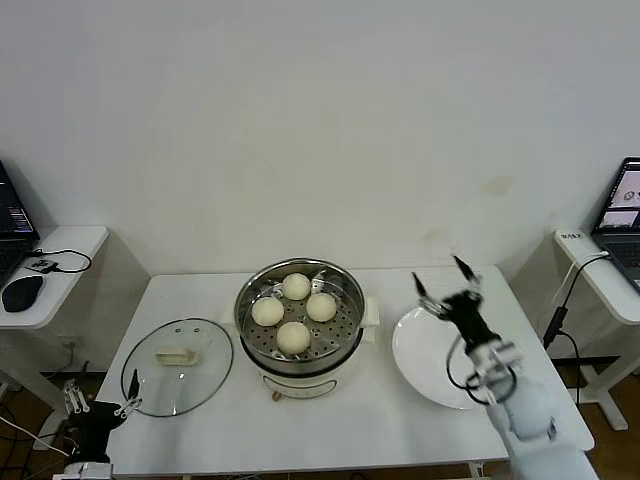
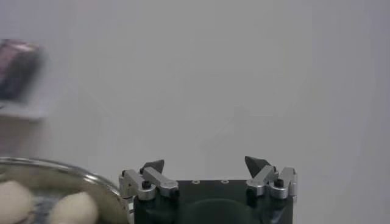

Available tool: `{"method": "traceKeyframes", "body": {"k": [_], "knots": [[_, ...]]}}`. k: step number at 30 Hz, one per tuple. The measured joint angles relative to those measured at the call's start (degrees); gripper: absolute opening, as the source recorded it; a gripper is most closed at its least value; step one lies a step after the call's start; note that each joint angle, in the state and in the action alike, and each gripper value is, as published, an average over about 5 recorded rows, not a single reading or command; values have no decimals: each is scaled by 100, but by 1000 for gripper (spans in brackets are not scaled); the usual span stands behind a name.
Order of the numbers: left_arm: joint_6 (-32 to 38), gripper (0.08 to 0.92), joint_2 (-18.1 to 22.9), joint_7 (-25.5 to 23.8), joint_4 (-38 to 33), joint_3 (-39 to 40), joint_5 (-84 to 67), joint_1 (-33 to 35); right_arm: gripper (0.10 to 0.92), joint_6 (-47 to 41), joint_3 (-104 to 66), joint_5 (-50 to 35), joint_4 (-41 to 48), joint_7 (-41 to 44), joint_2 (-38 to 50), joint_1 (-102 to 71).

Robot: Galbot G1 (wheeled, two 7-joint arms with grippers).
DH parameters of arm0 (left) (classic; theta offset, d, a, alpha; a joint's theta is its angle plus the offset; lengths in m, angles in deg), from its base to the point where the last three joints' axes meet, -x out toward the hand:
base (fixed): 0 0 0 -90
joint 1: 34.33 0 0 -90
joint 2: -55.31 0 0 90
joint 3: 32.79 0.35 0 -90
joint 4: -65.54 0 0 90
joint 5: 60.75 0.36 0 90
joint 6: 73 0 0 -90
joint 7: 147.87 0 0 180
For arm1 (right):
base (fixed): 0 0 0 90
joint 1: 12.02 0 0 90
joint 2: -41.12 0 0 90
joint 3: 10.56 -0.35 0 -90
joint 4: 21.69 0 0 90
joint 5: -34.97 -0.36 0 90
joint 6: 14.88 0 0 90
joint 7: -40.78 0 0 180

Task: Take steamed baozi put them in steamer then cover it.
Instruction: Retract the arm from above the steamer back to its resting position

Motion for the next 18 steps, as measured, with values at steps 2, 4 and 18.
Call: {"method": "traceKeyframes", "body": {"k": [2,4,18], "knots": [[119,823,-76,71,169,-57,646,-53,823,132,-392,70,-2,28,-231,-369],[234,823,-144,159,351,-101,1293,-119,823,263,-731,138,12,49,-445,-694],[663,823,-708,373,1510,74,4118,-848,823,862,-2124,388,66,101,-1453,-1959]]}}
